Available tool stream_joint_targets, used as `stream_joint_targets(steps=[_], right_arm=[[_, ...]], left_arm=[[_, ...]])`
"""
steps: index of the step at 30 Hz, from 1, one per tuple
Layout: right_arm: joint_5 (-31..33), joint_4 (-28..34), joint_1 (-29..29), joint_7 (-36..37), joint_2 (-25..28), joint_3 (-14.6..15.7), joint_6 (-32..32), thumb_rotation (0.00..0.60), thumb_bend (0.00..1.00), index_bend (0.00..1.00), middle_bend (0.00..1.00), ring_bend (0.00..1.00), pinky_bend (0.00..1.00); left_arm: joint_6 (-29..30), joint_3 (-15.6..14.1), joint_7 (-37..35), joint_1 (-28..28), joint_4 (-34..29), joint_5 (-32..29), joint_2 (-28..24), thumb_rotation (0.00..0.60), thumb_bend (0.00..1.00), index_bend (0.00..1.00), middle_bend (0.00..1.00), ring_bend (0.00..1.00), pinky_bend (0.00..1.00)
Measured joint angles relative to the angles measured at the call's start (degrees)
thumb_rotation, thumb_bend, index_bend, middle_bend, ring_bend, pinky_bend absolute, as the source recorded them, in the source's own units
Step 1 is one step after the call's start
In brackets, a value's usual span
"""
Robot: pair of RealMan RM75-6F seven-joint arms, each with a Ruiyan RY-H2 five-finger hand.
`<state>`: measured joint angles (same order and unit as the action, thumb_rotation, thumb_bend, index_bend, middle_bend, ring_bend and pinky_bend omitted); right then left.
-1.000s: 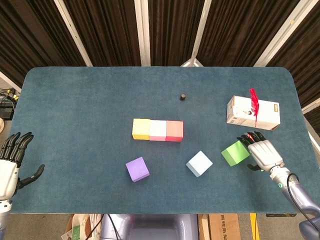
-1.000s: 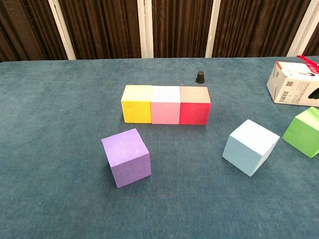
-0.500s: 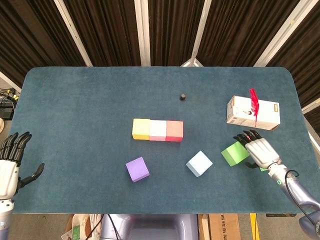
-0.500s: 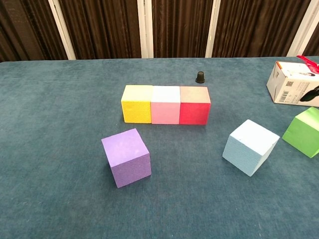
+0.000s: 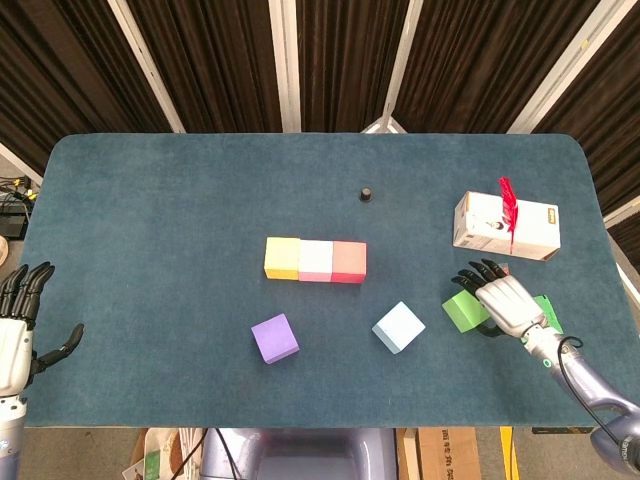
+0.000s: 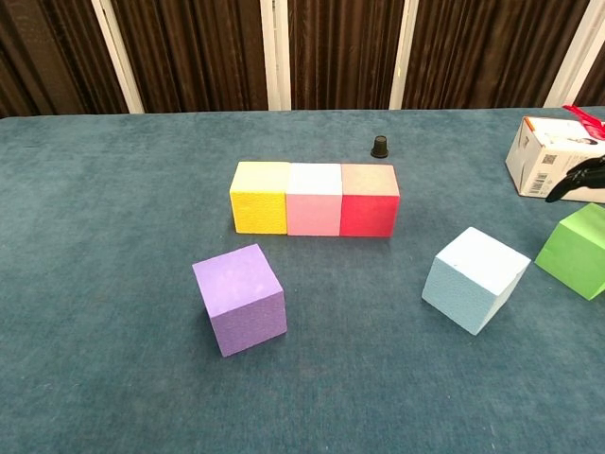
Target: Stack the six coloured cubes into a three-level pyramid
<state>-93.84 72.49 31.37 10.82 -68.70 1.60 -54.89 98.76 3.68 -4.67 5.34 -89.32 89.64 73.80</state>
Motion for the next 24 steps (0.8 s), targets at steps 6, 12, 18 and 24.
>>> stream_joint_targets(steps=[6, 12, 18, 24], right_arm=[[0.42, -0.82, 0.26, -0.10, -0.74, 0.12, 0.10, 0.600, 0.24, 0.23, 0.23, 0.06, 0.00], [0.82, -1.48, 0.28, -0.23, -1.14, 0.17, -0.44, 0.600, 0.24, 0.26, 0.26, 0.08, 0.00], [0.91, -1.72, 0.23, -0.03, -1.32, 0.35, -0.99, 0.600, 0.24, 0.32, 0.33, 0.13, 0.00], [0.84, -1.87, 0.36, 0.91, -1.65, 0.53, -1.40, 0.600, 0.24, 0.38, 0.37, 0.16, 0.00]], left_arm=[[0.39, 0.50, 0.23, -0.35, 0.02, 0.16, 0.22, 0.600, 0.36, 0.10, 0.08, 0.00, 0.00], [0.14, 1.03, 0.54, -0.49, 0.00, -0.08, 0.50, 0.600, 0.36, 0.10, 0.08, 0.00, 0.00], [-0.10, 1.11, 0.88, -0.63, 0.07, 0.21, 0.76, 0.600, 0.36, 0.10, 0.08, 0.00, 0.00], [-0.15, 1.36, 1.11, -0.81, -0.02, 0.26, 0.94, 0.600, 0.36, 0.11, 0.08, 0.00, 0.00]])
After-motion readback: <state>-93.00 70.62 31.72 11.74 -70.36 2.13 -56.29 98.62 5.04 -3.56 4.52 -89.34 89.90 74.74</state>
